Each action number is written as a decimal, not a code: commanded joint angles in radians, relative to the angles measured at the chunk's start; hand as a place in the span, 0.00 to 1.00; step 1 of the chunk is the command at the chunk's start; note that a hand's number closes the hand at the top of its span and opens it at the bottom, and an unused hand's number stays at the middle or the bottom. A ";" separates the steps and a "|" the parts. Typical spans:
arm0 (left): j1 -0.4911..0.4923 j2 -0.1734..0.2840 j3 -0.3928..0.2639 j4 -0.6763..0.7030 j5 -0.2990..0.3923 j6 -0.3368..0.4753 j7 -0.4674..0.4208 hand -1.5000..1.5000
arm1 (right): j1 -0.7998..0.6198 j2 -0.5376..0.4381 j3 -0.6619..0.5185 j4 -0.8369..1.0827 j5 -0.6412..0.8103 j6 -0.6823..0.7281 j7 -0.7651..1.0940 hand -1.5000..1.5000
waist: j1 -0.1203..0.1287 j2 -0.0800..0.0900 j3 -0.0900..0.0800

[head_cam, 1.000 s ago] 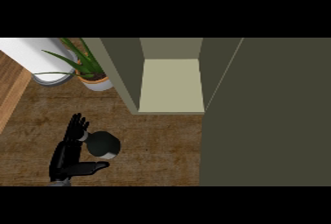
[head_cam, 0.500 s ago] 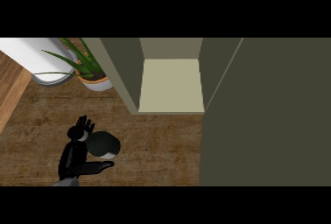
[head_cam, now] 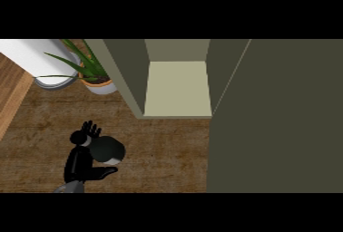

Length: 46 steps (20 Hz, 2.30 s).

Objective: Pick up the wine, place it into the cabinet and close the cabinet

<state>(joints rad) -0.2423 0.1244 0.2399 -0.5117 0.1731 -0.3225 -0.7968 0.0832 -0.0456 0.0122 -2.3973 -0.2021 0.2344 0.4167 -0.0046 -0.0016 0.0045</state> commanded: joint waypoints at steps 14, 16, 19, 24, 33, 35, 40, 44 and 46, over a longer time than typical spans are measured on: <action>-0.082 -0.016 -0.026 0.155 -0.017 -0.051 -0.087 1.00 | -0.011 -0.009 -0.018 0.018 -0.012 0.012 0.002 0.00 | -0.005 0.004 -0.006; -0.009 -0.002 -0.042 0.102 -0.021 -0.068 -0.111 1.00 | -0.044 0.002 -0.018 0.042 0.016 -0.010 -0.007 0.00 | 0.004 0.002 -0.005; 0.075 0.003 -0.057 0.055 -0.025 -0.060 -0.121 1.00 | 0.066 0.008 -0.035 0.017 0.008 0.037 -0.080 0.00 | 0.004 0.000 -0.004; 0.204 -0.015 -0.084 -0.020 -0.033 -0.063 -0.198 1.00 | 0.015 -0.021 -0.063 0.065 -0.028 0.051 -0.066 0.00 | 0.009 0.001 -0.004; 0.301 -0.041 -0.134 -0.303 0.044 -0.134 -0.090 1.00 | 0.009 -0.028 -0.109 0.095 -0.054 0.054 -0.086 0.00 | 0.010 -0.001 -0.003; 0.370 -0.053 -0.181 -0.403 0.046 -0.164 -0.053 1.00 | -0.025 -0.020 -0.101 0.118 -0.054 0.037 -0.074 0.00 | 0.017 -0.002 -0.003; 0.462 -0.087 -0.229 -0.700 0.087 -0.079 0.092 1.00 | 0.019 -0.029 -0.123 0.086 -0.077 0.071 -0.102 0.00 | 0.010 -0.001 -0.003; 0.535 -0.123 -0.309 -0.870 0.112 0.009 0.174 1.00 | -0.052 -0.006 -0.063 0.113 -0.018 0.016 -0.051 0.00 | 0.009 0.001 -0.004; 0.588 -0.123 -0.318 -1.027 0.155 -0.001 0.297 1.00 | -0.012 -0.027 -0.072 0.007 -0.061 0.013 0.025 0.00 | 0.009 -0.001 -0.004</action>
<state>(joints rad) 0.2668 0.0187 -0.0281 -1.3437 0.2917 -0.3537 -0.6066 0.0606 -0.0683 -0.0755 -2.3226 -0.2545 0.2627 0.3826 0.0057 -0.0021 0.0013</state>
